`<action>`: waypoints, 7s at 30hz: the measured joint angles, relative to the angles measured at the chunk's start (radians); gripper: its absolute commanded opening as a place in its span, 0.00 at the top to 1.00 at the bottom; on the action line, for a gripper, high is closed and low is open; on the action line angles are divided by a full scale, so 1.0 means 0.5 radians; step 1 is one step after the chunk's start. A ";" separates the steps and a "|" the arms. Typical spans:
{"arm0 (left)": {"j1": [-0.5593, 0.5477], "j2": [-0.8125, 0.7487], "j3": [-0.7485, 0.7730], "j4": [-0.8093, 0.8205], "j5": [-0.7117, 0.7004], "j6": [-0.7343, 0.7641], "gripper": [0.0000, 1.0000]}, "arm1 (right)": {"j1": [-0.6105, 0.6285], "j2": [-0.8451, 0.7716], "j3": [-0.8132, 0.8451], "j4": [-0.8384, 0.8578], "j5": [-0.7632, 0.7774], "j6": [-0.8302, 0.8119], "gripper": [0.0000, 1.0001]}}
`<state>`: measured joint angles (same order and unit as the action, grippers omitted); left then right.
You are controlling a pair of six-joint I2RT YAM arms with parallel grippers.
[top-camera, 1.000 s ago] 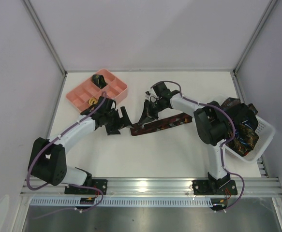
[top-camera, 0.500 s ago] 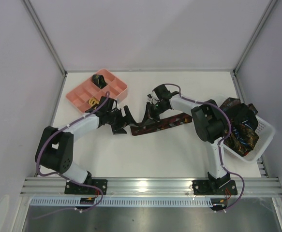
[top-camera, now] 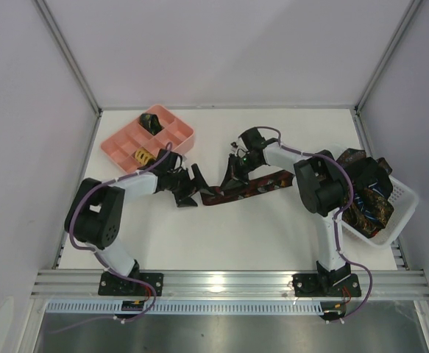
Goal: Roll the ties
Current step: Roll the tie
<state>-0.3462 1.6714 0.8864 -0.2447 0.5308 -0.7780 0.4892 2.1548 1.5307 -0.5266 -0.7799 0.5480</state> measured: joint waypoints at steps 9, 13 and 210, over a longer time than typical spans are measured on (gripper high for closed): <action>-0.025 0.146 0.053 0.053 -0.005 -0.095 0.27 | 0.000 0.014 -0.024 0.002 0.008 -0.006 1.00; -0.052 0.188 0.102 0.051 -0.009 -0.113 0.36 | -0.002 0.030 -0.029 0.005 0.008 -0.007 1.00; -0.796 0.462 0.665 -0.334 -0.678 2.293 0.27 | -0.729 -1.053 -0.597 -0.005 -0.038 0.051 0.69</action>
<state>-0.7441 1.9022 1.2190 -0.4118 0.1921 0.3683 0.1246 1.6283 1.2324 -0.5289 -0.7990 0.5735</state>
